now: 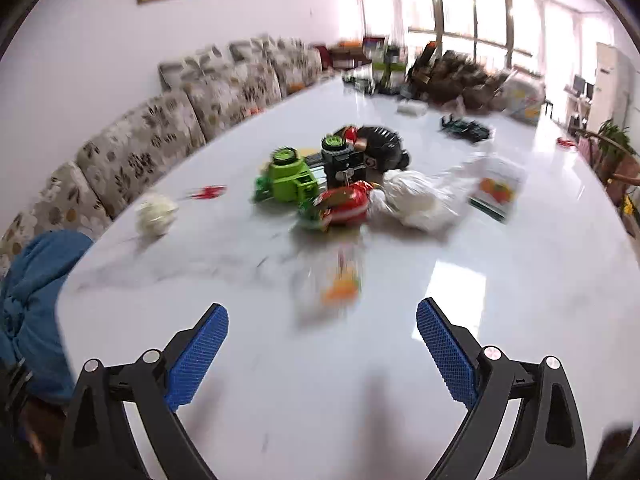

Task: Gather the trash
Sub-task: 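Grasp the crumpled paper with the left tool while the right tool grasps the jelly cup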

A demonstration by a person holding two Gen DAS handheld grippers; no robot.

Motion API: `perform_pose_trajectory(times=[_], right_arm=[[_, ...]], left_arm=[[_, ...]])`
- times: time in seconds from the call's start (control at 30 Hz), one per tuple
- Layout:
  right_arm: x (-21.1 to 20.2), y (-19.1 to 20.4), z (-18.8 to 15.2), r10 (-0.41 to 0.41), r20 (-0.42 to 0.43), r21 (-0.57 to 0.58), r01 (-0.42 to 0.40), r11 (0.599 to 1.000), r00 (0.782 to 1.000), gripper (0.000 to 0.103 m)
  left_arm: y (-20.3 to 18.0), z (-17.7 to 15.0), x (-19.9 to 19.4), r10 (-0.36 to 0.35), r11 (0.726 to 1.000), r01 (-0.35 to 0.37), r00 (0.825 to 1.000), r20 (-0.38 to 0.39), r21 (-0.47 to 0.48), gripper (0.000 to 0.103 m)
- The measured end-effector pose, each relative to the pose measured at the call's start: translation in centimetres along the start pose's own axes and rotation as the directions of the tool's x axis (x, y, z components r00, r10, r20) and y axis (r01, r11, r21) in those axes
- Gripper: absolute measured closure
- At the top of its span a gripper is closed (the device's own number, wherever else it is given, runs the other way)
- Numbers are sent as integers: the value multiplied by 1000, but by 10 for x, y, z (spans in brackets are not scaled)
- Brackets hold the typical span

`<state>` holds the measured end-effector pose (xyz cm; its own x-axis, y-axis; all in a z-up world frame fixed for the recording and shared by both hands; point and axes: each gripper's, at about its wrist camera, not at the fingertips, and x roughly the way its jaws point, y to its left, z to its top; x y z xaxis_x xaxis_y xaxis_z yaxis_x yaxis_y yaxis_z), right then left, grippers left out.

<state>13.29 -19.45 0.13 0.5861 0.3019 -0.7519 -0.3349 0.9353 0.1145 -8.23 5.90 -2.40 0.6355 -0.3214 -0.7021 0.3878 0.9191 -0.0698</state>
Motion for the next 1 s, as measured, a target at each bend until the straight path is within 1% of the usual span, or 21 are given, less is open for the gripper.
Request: perform_pose_trajectory(times=[0.03,0.07,0.1,0.17,0.2,0.23,0.3,0.33,0.4,0.43,0.5,0.53,0.57,0.7,0.73,0.77,0.8,0.83,0.87,0.97,1.0], right_arm=[[16,0,8,3,-32,-16,-3,1000,999,9],[26,0,9,6,-58,-24,-7,1000,998,12],[34,-1,9,7,-81,-26,-10,1000,997,17],[35,1,11,-33,-79,-50,29,998,996,53],[29,1,10,-26,-82,-41,22,999,996,53],[20,-3,7,10,-73,-2,-11,1000,997,53],[0,-8,2,49,-32,52,-47,998,998,53],[-20,-10,-7,82,-1,84,-82,993,997,53],[-46,-13,-20,125,52,123,-131,984,991,53],[-67,-16,-32,152,83,145,-163,976,985,53],[-101,-18,-54,178,122,165,-197,966,976,53],[-110,-19,-59,187,130,168,-207,964,974,53],[-126,-20,-74,192,142,174,-215,961,971,53],[-155,-24,-118,181,138,213,-207,955,974,53],[-157,-25,-125,180,132,227,-207,952,975,53],[-159,-26,-136,180,121,244,-205,948,976,53],[-159,-27,-143,174,115,255,-199,946,978,53],[-159,-27,-151,169,110,265,-192,945,980,53],[-159,-26,-158,178,106,268,-200,942,978,53],[-159,-16,-173,225,99,238,-242,941,969,53],[-159,-9,-179,246,89,213,-260,942,965,53]], left_arm=[[7,1,1,4,1000,-4,1000,2,-15,13],[12,4,3,7,1000,-7,1000,5,-30,13],[16,6,5,11,999,-10,1000,7,-42,13],[24,16,14,30,997,-29,1000,6,-65,13],[31,25,20,53,995,-52,999,6,-87,13],[36,27,19,62,993,-61,998,8,-101,13],[51,46,27,99,985,-97,995,9,-140,13],[59,57,34,110,982,-106,994,15,-158,13],[74,77,49,147,972,-142,989,13,-187,13],[83,89,60,168,965,-165,986,-3,-205,13],[99,108,80,174,954,-176,984,-29,-244,13],[108,117,91,188,945,-194,981,-45,-264,13],[115,127,103,203,937,-212,977,-62,-279,13],[128,153,136,268,919,-287,958,-107,-271,15],[129,156,142,271,917,-294,955,-122,-269,38],[130,158,148,255,919,-288,955,-151,-269,69],[126,158,148,266,918,-298,952,-153,-260,70],[122,157,143,253,924,-284,956,-148,-255,72],[114,152,135,222,935,-250,966,-136,-252,73],[75,128,95,194,960,-203,979,-65,-192,73],[57,114,73,171,971,-173,985,-28,-163,73]])
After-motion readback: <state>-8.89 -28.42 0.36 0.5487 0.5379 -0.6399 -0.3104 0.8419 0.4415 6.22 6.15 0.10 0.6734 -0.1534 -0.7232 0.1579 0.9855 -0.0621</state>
